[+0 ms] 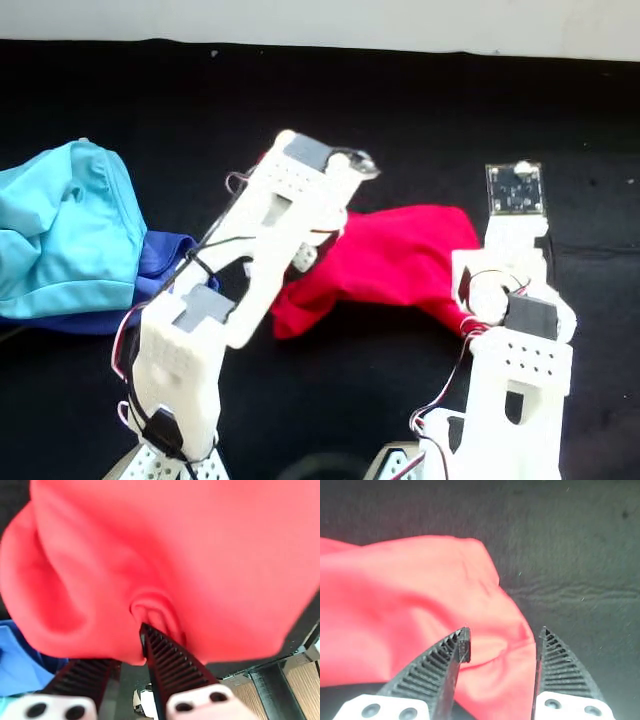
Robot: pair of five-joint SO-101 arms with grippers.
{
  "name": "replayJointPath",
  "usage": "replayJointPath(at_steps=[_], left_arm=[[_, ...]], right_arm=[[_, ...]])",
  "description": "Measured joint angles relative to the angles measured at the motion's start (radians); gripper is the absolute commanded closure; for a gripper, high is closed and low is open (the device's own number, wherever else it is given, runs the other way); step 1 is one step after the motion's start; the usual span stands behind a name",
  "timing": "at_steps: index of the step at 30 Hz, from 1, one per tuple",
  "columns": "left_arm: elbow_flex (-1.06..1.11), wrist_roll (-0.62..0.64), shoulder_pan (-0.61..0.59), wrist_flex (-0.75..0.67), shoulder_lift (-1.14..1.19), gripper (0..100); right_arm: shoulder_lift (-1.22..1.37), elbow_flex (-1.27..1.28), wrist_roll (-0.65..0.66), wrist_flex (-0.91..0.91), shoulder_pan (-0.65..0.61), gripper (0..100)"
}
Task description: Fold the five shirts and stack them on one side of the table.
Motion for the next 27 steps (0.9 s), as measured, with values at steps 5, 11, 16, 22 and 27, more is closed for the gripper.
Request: replayJointPath(at_steps=[5,11,16,22,27], left_arm=[[-0.018,0.002,0.072,0.012,-0.02,98],[0.084,0.002,0.227,0.012,-0.143,78],[0.127,-0.002,0.239,0.012,-0.209,74],[0.127,-0.002,0.08,0.012,-0.269,74],[0.127,-0.002,-0.097,0.012,-0.307,74]], right_arm=[[0.0,0.066,0.0,-0.017,-0.008,78.3],[0.0,0.226,0.0,-0.206,-0.008,77.9],[0.0,0.316,0.0,-0.31,-0.008,77.9],[0.021,0.356,0.0,-0.321,-0.008,77.8],[0.18,0.356,0.017,-0.351,-0.008,85.4]])
